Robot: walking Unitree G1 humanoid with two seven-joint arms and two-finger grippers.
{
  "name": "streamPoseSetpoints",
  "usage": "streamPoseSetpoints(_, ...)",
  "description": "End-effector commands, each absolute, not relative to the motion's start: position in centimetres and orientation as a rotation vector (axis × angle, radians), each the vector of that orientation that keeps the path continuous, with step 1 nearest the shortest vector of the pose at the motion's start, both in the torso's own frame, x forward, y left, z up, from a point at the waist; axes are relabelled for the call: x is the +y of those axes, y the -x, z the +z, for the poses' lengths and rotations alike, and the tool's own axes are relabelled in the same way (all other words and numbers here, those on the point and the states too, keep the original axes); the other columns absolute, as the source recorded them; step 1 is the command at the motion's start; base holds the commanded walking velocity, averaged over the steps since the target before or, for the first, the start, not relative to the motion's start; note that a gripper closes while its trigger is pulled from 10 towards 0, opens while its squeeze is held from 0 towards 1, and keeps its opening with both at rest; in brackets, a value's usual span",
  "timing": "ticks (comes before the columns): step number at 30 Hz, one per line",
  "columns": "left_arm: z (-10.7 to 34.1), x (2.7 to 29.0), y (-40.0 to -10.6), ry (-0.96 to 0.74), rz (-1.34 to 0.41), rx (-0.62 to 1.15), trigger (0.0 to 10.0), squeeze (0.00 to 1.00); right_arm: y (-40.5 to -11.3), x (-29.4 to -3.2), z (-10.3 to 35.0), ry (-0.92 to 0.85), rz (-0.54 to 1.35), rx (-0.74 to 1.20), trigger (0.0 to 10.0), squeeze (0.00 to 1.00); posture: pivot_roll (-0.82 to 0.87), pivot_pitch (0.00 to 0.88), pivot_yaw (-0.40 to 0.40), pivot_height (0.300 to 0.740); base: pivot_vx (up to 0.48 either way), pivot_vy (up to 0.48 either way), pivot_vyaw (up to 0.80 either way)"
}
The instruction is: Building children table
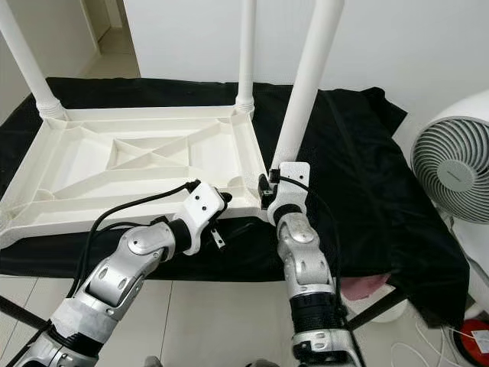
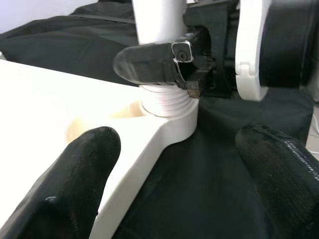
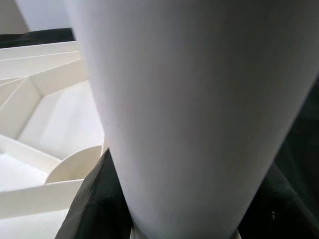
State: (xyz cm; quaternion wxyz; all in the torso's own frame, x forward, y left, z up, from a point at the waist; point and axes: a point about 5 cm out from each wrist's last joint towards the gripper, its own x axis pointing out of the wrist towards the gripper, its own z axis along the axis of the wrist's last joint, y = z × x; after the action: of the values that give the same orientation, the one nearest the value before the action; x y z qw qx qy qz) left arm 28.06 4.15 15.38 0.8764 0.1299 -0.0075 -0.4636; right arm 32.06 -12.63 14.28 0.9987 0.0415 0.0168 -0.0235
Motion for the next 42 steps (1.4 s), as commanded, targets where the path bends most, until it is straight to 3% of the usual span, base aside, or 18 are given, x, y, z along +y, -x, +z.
streamPoseSetpoints(1,15.4,4.4,-28.3,-0.269,-0.910,-0.023,10.0,0.00,-31.1,-13.5,12.9,-0.127,-0.190,0.089,10.0,0.00,-0.11,0.040,0.000,0.740,0.000,0.000,0.00)
streamPoseSetpoints(10,15.4,4.5,-28.2,-0.265,-0.907,-0.022,10.0,0.00,-30.9,-13.3,14.4,-0.154,-0.210,0.014,10.0,0.00,-0.11,0.065,0.010,0.740,0.000,0.000,0.00)
streamPoseSetpoints(11,15.4,4.5,-28.2,-0.265,-0.905,-0.022,10.0,0.00,-31.0,-13.4,14.4,-0.152,-0.202,0.014,10.0,0.17,-0.11,0.065,0.010,0.740,0.000,0.000,0.00)
streamPoseSetpoints(12,15.4,4.6,-28.2,-0.265,-0.904,-0.022,10.0,0.00,-31.1,-13.4,14.4,-0.151,-0.196,0.014,10.0,0.17,-0.11,0.065,0.010,0.740,0.000,0.000,0.00)
streamPoseSetpoints(13,15.5,4.6,-28.2,-0.264,-0.903,-0.023,10.0,0.00,-31.3,-13.6,14.6,-0.154,-0.180,0.000,10.0,1.00,-0.11,0.071,0.017,0.740,0.000,0.000,0.00)
streamPoseSetpoints(19,15.5,4.5,-28.3,-0.264,-0.907,-0.023,10.0,0.00,-32.0,-13.8,15.6,-0.136,-0.065,-0.035,10.0,1.00,-0.12,0.075,0.023,0.740,0.000,0.000,0.00)
streamPoseSetpoints(20,15.6,4.4,-28.3,-0.263,-0.909,-0.025,10.0,0.00,-32.2,-13.7,15.6,-0.135,-0.004,-0.027,10.0,0.00,-0.12,0.075,0.023,0.740,0.000,0.000,0.00)
streamPoseSetpoints(42,15.8,3.9,-28.2,-0.259,-0.927,-0.031,10.0,0.00,-33.3,-15.8,15.9,0.134,0.526,-0.038,10.0,0.00,-0.13,0.072,0.038,0.740,0.000,0.000,0.00)
